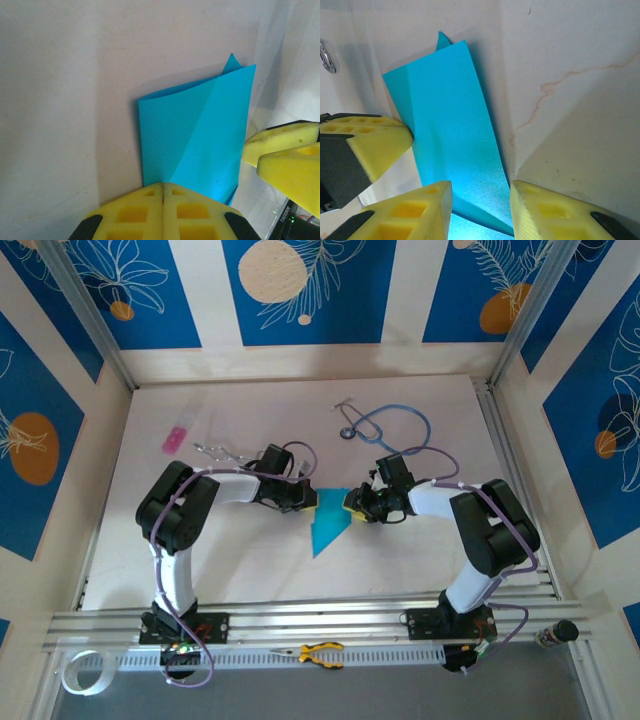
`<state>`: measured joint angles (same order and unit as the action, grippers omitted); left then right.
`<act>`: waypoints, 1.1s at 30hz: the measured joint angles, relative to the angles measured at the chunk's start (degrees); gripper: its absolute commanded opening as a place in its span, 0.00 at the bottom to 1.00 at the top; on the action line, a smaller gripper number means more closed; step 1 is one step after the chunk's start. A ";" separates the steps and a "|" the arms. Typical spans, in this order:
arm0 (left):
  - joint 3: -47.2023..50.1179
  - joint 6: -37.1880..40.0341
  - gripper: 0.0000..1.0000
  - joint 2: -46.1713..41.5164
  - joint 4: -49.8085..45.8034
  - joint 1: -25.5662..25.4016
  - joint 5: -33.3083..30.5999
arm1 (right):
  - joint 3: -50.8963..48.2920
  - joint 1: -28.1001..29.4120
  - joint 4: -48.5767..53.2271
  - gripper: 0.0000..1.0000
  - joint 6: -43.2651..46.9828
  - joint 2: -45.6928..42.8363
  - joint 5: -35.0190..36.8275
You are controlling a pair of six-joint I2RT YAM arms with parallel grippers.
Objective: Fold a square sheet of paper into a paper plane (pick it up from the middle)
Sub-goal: Fold the wing for the fifth time at the center of the table.
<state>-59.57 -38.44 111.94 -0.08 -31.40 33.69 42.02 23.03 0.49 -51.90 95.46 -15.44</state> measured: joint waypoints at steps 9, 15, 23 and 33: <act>0.00 -0.02 0.00 0.00 0.02 0.00 0.04 | 1.05 1.03 2.10 0.37 2.16 -0.09 2.16; 0.00 -0.02 0.00 0.00 0.02 0.04 0.15 | 1.03 1.09 1.05 0.33 2.36 -0.07 1.18; 0.00 -0.02 0.00 0.00 0.02 0.07 0.20 | -0.15 1.51 -1.64 0.32 2.36 -0.57 -1.44; 0.00 -0.02 0.00 0.00 0.02 0.11 0.31 | -0.17 0.20 0.07 0.36 2.58 -3.30 1.51</act>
<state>-59.57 -38.46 111.94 -0.05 -31.29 34.00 41.85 23.22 0.56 -49.32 92.16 -13.93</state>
